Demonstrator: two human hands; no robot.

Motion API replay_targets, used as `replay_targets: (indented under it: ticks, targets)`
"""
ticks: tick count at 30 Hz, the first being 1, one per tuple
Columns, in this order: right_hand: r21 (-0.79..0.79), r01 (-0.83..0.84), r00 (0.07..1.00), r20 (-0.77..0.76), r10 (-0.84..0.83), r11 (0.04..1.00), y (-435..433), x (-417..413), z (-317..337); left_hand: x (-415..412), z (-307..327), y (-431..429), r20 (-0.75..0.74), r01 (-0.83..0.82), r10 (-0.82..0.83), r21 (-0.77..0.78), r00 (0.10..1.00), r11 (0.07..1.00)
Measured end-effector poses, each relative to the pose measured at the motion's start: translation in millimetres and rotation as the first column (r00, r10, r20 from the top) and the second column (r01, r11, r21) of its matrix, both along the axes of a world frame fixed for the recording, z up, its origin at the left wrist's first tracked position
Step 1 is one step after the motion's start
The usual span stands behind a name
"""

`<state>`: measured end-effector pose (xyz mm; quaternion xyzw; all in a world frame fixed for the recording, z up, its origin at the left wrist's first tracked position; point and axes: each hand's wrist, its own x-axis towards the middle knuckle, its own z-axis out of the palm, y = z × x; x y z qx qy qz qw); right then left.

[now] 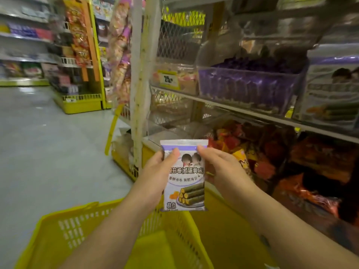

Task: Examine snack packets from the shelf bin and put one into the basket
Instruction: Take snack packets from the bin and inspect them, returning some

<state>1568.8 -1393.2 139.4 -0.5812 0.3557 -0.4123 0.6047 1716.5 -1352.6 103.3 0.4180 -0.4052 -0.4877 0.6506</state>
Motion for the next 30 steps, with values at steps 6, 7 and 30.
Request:
replay_targets:
  ticks: [6,7,30]
  targets:
    - [0.017,0.002,1.0,0.018,-0.002,1.0,-16.1,-4.2,-13.0,-1.8,-5.4,-12.0,-0.054,0.003,0.001,0.08,0.999,0.997]
    - [0.018,0.007,1.0,0.02,-0.007,1.0,-17.9,-6.1,-14.6,-1.9,-7.2,-13.9,-0.042,-0.004,0.008,0.09,0.999,0.996]
    - [0.252,-0.284,0.943,-0.101,0.317,0.925,-12.9,-26.4,-16.4,10.4,-2.0,4.6,-0.148,0.262,-0.235,0.202,0.961,0.944]
